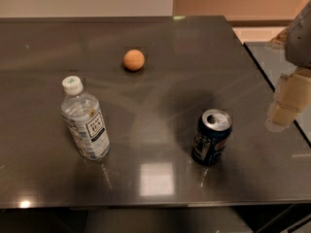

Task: Move orange near blue plastic bottle

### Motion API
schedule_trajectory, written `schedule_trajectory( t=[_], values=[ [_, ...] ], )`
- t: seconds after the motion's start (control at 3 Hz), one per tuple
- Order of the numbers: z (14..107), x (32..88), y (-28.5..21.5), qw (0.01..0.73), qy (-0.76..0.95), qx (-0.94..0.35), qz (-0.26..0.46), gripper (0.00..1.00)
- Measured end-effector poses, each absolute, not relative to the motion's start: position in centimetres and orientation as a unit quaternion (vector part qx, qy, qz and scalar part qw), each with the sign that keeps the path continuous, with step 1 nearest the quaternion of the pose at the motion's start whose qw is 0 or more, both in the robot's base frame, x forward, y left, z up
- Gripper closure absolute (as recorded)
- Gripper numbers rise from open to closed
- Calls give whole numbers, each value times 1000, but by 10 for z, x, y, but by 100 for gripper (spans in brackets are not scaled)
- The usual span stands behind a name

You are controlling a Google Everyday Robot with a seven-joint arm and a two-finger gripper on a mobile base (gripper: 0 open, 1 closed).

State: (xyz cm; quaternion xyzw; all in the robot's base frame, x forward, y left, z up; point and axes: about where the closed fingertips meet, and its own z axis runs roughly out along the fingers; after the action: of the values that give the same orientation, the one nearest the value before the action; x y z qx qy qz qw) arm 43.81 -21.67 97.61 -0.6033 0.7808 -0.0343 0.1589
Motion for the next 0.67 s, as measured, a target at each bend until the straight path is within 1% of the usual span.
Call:
schedule_trajectory(
  t=[0.33, 0.67],
  values=[
    [976, 438, -217, 159, 781, -603, -34, 0],
    [974, 459, -209, 175, 783, -597, -18, 0]
  ],
)
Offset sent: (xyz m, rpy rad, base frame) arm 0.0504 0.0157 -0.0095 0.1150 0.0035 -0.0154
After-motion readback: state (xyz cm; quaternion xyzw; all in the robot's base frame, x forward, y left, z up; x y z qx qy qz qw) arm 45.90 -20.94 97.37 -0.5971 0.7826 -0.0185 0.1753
